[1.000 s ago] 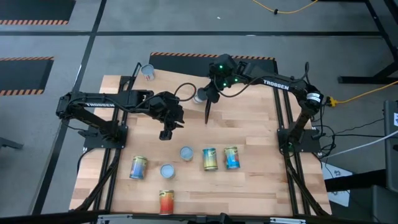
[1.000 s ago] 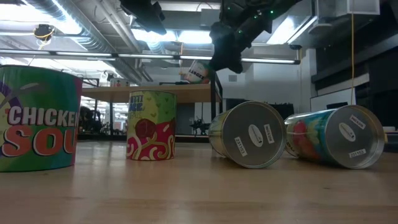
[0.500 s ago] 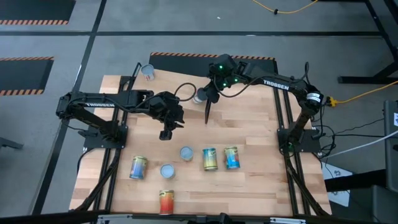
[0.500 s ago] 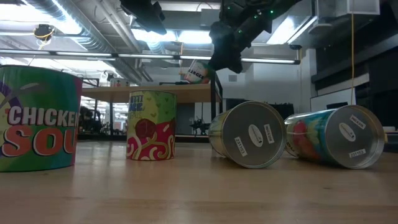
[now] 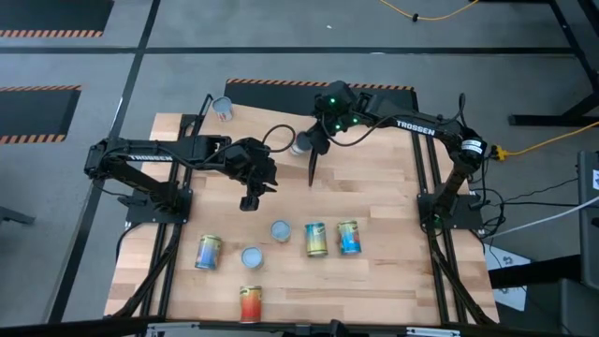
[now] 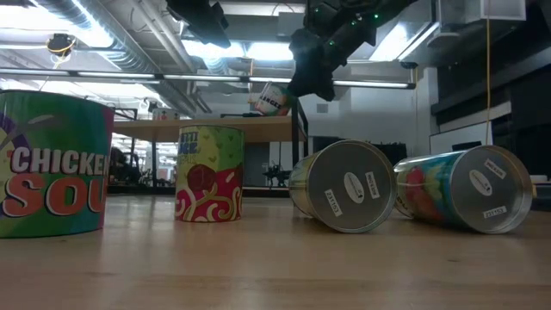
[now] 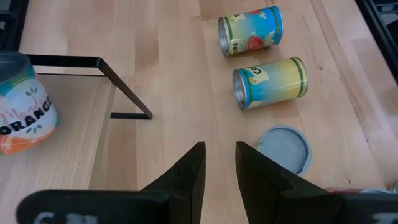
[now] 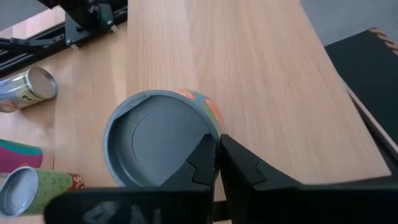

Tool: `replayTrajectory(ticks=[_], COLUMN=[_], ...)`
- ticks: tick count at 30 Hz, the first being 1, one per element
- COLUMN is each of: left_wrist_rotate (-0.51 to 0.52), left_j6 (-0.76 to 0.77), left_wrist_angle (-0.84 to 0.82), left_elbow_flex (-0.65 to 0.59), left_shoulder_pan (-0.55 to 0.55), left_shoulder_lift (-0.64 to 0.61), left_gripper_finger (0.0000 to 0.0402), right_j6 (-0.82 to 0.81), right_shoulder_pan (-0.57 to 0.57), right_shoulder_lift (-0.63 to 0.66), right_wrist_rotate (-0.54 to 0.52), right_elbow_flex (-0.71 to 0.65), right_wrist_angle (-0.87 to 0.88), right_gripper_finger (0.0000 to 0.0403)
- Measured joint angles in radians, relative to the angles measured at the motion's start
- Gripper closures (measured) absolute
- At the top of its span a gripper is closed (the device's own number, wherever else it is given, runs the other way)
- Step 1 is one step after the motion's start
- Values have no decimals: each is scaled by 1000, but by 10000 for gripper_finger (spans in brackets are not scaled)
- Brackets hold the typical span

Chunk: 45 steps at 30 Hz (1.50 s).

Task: Pick and place cans onto a shelf
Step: Put the canned oranges on the shelf aligned with the other white canned carrot

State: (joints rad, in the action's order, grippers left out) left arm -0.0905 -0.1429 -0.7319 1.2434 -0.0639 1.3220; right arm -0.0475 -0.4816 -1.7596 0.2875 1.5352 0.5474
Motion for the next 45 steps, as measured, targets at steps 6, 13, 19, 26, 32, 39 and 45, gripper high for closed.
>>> replayTrajectory(ticks=[6, 13, 19, 26, 32, 39, 45], left_wrist_rotate=[0, 4, 44, 55, 56, 56, 57], left_j6=[0, 0, 0, 2, 2, 2, 2], left_wrist_angle=[0, 0, 0, 0, 0, 0, 0], left_elbow_flex=[0, 0, 0, 0, 0, 0, 0], left_shoulder_pan=[0, 0, 0, 0, 0, 0, 0], left_shoulder_lift=[0, 0, 0, 0, 0, 0, 0], left_gripper_finger=[321, 321, 321, 321, 321, 321, 321], right_j6=[-23, -19, -16, 1, -23, -22, -22], right_shoulder_pan=[0, 0, 0, -3, -13, -13, -13], right_shoulder_lift=[1, 1, 1, 1, 1, 2, 1], right_wrist_rotate=[0, -49, -87, -86, -139, -199, -198], right_elbow_flex=[0, 0, 0, 0, 0, 0, 0], right_wrist_angle=[-19, -19, -19, -29, -65, -66, -51], right_gripper_finger=[381, 381, 381, 381, 381, 381, 382])
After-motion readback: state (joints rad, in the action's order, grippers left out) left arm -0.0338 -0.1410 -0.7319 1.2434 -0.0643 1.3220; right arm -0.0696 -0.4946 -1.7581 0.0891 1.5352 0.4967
